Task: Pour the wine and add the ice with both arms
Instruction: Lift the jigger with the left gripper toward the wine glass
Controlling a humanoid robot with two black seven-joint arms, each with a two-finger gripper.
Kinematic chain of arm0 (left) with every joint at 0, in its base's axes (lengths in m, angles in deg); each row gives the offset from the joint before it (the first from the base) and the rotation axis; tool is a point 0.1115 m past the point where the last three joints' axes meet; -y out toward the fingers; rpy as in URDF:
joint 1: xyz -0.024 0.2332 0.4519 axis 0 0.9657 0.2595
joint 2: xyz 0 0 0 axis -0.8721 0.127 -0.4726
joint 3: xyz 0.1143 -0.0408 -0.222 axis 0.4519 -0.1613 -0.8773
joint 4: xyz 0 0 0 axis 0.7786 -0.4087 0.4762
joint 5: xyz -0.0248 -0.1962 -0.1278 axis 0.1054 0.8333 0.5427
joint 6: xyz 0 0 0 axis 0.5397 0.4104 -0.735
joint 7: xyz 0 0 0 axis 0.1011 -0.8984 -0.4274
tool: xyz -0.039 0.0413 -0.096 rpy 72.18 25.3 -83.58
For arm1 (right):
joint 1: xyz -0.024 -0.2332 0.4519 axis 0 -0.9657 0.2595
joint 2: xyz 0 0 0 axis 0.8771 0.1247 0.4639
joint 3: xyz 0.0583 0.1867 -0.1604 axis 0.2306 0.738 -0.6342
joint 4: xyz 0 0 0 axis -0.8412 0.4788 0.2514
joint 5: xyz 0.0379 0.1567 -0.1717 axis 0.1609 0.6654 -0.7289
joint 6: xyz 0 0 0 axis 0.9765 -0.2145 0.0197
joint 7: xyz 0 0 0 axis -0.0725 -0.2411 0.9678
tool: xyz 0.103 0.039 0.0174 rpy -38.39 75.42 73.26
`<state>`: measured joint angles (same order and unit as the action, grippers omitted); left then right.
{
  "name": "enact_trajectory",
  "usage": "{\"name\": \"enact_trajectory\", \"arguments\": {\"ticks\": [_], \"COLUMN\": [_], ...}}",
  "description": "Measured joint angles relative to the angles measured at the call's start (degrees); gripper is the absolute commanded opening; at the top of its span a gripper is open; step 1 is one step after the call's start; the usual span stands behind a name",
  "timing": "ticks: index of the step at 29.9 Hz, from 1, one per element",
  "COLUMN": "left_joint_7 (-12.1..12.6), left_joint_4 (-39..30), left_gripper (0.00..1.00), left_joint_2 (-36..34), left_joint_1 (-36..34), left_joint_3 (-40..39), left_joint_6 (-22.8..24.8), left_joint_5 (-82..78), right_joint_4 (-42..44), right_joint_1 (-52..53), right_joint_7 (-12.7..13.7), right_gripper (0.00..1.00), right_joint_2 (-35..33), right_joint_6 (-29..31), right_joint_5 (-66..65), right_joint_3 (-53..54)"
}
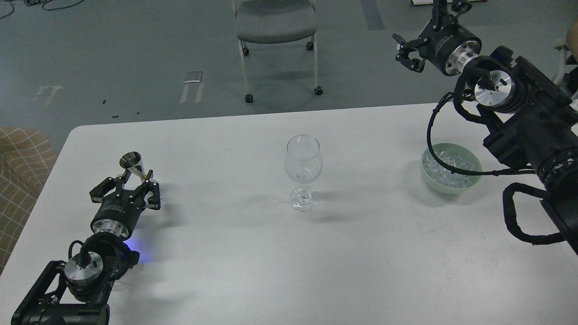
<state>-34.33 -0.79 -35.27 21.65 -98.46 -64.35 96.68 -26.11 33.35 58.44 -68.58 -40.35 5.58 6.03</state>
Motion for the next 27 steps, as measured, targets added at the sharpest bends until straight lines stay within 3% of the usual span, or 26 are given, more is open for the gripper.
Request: {"name": "enact_trajectory", "arguments": {"ticks": [12,17,27], "left_joint_7": [0.9,0.8,1.1], "left_joint_4": [5.1,6.9,8.1], "left_gripper": [0.50,0.41,0.33], "left_joint_2": [-0.1,-0.1,0.0], "left_joint_1": [-3.4,-4.8,-5.3], "left_joint_3": [-0.1,0.0,0.0], "left_joint_6": [0.6,1.3,3.8], "left_joint_5": [0.0,0.0,0.0], "right_joint_4": [0.0,0.0,0.1], "right_joint_1": [0.0,0.0,-0.6], "right_joint_7": [0.0,0.0,0.0], "right_gripper": [1.00,1.00,1.00], "right_joint_2": [-0.1,-0.1,-0.1], "right_joint_6": [0.0,0.0,0.0], "right_joint_5": [0.0,0.0,0.0], "right_joint_3": [0.0,0.0,0.0]}}
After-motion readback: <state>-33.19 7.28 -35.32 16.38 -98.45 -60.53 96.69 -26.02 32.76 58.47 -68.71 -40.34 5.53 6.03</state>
